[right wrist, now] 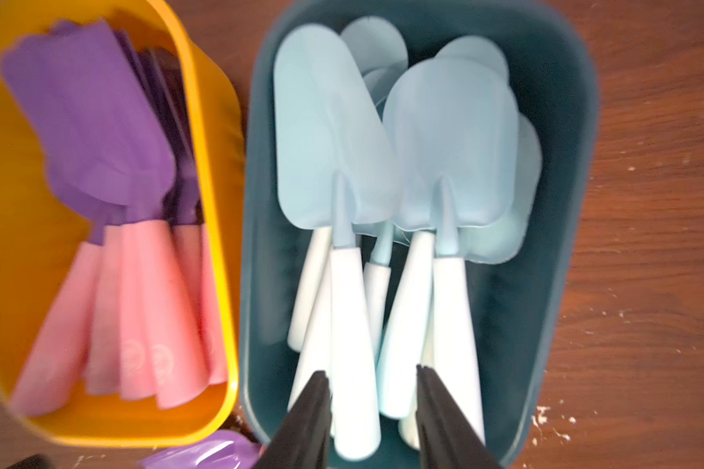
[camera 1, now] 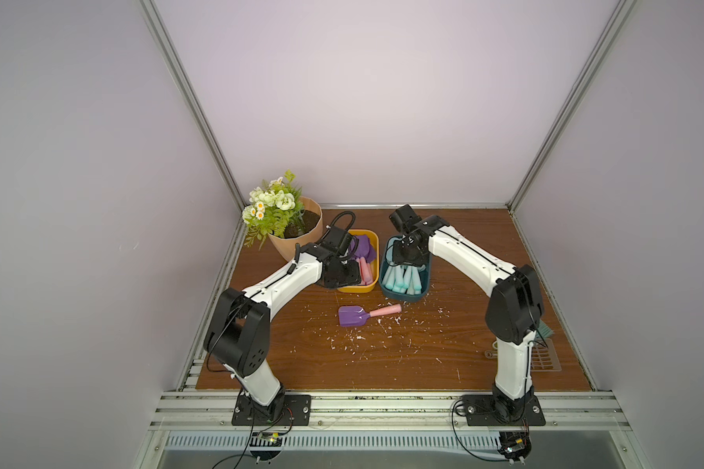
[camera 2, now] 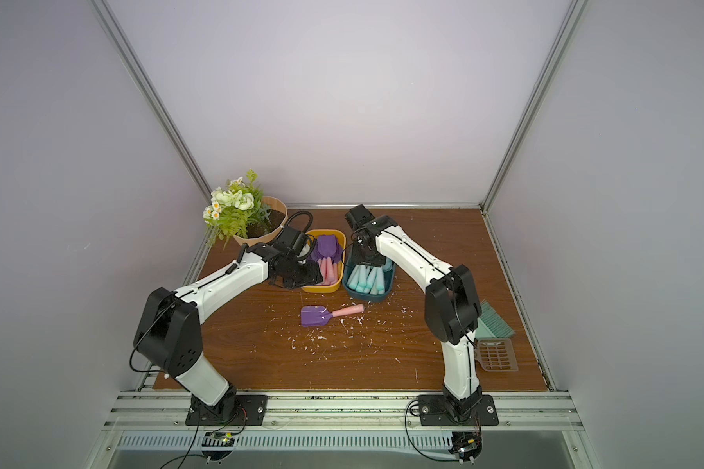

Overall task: Sort the small shovels by color and place them into the storage box
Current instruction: Place the shovel in the storage box, then pick up the shovel from the center of the board.

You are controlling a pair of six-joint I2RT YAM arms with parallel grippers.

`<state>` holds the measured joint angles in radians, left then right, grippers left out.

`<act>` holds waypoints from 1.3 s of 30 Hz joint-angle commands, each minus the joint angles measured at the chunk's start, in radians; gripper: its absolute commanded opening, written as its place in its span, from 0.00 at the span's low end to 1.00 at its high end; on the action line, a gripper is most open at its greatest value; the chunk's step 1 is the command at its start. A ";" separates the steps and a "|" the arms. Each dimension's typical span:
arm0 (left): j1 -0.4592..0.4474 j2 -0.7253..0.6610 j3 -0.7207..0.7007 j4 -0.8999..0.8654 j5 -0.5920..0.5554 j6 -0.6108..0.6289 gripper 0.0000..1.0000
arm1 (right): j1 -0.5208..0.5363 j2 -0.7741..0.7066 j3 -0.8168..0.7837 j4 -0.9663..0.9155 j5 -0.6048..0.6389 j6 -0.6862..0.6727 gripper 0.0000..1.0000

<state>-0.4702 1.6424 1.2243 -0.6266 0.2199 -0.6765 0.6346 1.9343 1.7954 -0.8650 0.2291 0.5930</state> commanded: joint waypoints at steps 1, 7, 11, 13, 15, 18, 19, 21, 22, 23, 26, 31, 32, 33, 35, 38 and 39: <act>-0.002 -0.062 -0.061 -0.001 -0.018 -0.062 0.60 | 0.076 -0.077 -0.063 -0.023 -0.003 -0.056 0.32; -0.045 -0.159 -0.186 0.012 -0.037 -0.142 0.60 | 0.172 -0.079 -0.223 0.101 -0.132 -0.046 0.23; -0.063 -0.226 -0.246 0.011 -0.064 -0.193 0.60 | 0.184 -0.030 -0.263 0.185 -0.179 -0.048 0.22; -0.074 -0.261 -0.272 0.011 -0.075 -0.219 0.60 | 0.184 -0.002 -0.255 0.216 -0.178 -0.064 0.22; -0.083 -0.289 -0.297 0.011 -0.085 -0.241 0.60 | 0.183 0.033 -0.229 0.225 -0.167 -0.087 0.22; -0.091 -0.323 -0.329 0.011 -0.089 -0.271 0.60 | 0.178 0.086 -0.199 0.216 -0.176 -0.105 0.21; -0.094 -0.332 -0.335 0.011 -0.091 -0.277 0.60 | 0.179 0.095 -0.198 0.209 -0.177 -0.106 0.21; -0.101 -0.352 -0.350 0.011 -0.093 -0.290 0.60 | 0.180 0.101 -0.224 0.202 -0.181 -0.107 0.21; -0.102 -0.361 -0.356 0.011 -0.096 -0.298 0.60 | 0.180 0.096 -0.245 0.202 -0.188 -0.105 0.21; -0.105 -0.372 -0.364 0.011 -0.096 -0.308 0.60 | 0.180 0.087 -0.275 0.201 -0.195 -0.104 0.21; -0.124 -0.396 -0.383 0.012 -0.100 -0.331 0.60 | 0.185 0.028 -0.376 0.211 -0.213 -0.087 0.21; -0.209 -0.409 -0.402 0.013 -0.127 -0.386 0.60 | 0.213 -0.091 -0.530 0.255 -0.281 -0.044 0.21; -0.230 -0.407 -0.403 0.014 -0.132 -0.397 0.60 | 0.221 -0.111 -0.551 0.263 -0.295 -0.034 0.21; -0.245 -0.404 -0.408 0.017 -0.136 -0.406 0.60 | 0.229 -0.129 -0.571 0.278 -0.307 -0.026 0.21; -0.266 -0.402 -0.423 0.030 -0.137 -0.423 0.60 | 0.240 -0.151 -0.602 0.308 -0.327 -0.013 0.21; -0.287 -0.401 -0.454 0.046 -0.139 -0.445 0.60 | 0.249 -0.155 -0.619 0.329 -0.352 0.002 0.21; -0.293 -0.402 -0.461 0.051 -0.137 -0.452 0.60 | 0.251 -0.155 -0.621 0.333 -0.356 0.001 0.21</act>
<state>-0.7437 1.2415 0.7837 -0.5812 0.1123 -1.0748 0.8749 1.7992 1.1797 -0.5587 -0.0803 0.5655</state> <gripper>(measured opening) 0.595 0.207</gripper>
